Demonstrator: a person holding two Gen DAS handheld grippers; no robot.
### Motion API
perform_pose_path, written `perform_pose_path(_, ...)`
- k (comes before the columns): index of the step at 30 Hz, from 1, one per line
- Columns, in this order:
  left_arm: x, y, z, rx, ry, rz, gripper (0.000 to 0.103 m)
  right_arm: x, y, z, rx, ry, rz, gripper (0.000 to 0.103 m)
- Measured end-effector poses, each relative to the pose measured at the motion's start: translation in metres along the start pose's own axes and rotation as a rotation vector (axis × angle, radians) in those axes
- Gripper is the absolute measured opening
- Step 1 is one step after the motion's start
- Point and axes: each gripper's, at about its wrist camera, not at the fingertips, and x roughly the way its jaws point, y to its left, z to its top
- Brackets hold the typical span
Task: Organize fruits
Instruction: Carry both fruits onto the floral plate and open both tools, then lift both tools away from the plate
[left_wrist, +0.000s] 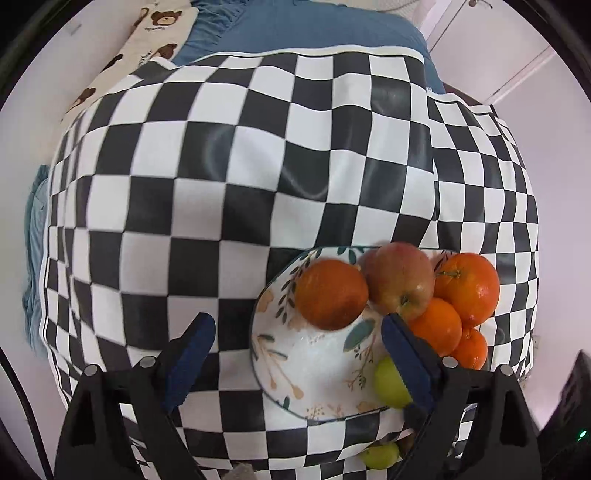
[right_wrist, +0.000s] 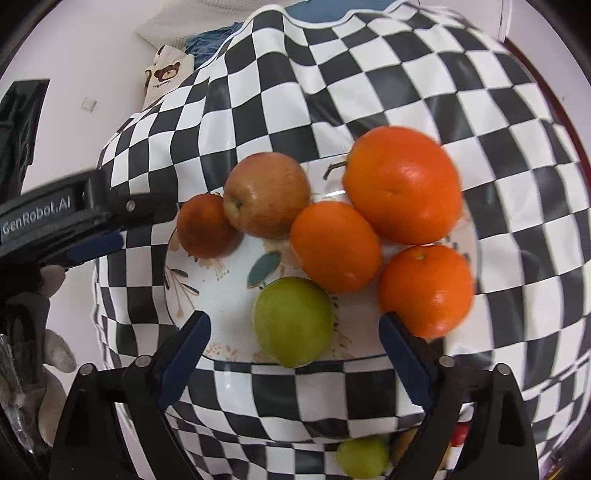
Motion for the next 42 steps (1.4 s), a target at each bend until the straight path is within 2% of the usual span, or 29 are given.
perform_pose_path(5, -0.016, 0.012, -0.038, -0.035, -0.062, 0.028, 0.092, -0.023, -0.008, -0.007, -0.061, -0.053, -0.118, 0.095)
perform_pose_path(8, -0.028, 0.016, -0.055, -0.045, -0.092, 0.036, 0.092, -0.036, -0.015, -0.013, -0.088, -0.078, -0.160, 0.095)
perform_pose_path(14, -0.065, 0.022, -0.099, -0.040, -0.208, 0.078, 0.092, -0.063, -0.019, -0.031, -0.124, -0.130, -0.204, 0.095)
perform_pose_path(23, -0.100, 0.001, -0.141, -0.008, -0.339, 0.105, 0.092, -0.104, -0.008, -0.068, -0.147, -0.207, -0.224, 0.096)
perform_pose_path(31, -0.127, -0.008, -0.174, 0.012, -0.394, 0.091, 0.092, -0.151, -0.003, -0.103, -0.159, -0.306, -0.237, 0.096)
perform_pose_path(42, -0.155, -0.022, -0.210, 0.050, -0.457, 0.089, 0.092, -0.195, -0.002, -0.140, -0.148, -0.384, -0.215, 0.096)
